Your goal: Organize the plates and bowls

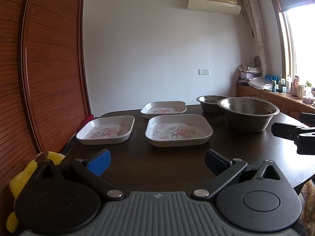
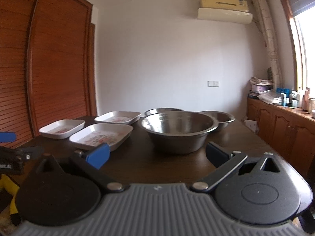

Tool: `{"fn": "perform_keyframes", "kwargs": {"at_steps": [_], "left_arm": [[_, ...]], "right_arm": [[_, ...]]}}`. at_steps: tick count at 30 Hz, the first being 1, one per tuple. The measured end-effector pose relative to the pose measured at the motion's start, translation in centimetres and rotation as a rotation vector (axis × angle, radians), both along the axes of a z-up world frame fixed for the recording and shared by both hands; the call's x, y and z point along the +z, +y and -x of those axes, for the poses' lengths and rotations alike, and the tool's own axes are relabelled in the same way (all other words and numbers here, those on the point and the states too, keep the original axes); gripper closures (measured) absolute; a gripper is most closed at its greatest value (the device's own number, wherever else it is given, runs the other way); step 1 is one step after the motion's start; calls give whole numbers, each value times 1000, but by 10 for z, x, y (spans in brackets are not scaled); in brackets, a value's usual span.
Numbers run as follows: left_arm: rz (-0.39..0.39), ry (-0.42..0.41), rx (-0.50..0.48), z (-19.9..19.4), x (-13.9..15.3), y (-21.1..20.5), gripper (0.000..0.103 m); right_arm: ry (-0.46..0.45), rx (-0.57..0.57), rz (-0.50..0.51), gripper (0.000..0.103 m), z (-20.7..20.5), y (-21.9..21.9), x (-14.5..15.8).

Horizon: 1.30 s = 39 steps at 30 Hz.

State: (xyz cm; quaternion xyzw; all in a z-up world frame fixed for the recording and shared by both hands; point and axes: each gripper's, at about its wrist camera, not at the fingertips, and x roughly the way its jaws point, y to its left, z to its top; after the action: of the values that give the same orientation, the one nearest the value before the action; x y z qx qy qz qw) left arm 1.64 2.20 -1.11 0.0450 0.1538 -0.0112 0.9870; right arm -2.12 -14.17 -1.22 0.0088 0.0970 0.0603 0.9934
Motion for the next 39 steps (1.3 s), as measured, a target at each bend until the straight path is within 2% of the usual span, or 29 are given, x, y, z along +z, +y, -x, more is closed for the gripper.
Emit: {"fn": "perform_keyframes", "kwargs": {"at_steps": [10,20,27,29,30,36,39], "left_arm": [[-6,12,15,-14,9,33,0],[28,19,-44,-37,24,45,0],[40,-4,-94,-41,44,39,0],[42,-3,-111,-42,49,37,0],[45,1,-120,-44,51,37,0],[55,41,-177,-65,60,35,0],[28,61,-174,-80,59,34,7]], "right_arm": [[30,117,8,0,-20,23,4],[82,219,-27,0,-41,33,9],[96,268,4,0,-55,44,12],[119,283,-5,7,-60,45,12],[126,289,-6,15,-63,46,11],[170,329,-30,21,-81,49,15],[189,335,-19,27,-92,53,19]]}}
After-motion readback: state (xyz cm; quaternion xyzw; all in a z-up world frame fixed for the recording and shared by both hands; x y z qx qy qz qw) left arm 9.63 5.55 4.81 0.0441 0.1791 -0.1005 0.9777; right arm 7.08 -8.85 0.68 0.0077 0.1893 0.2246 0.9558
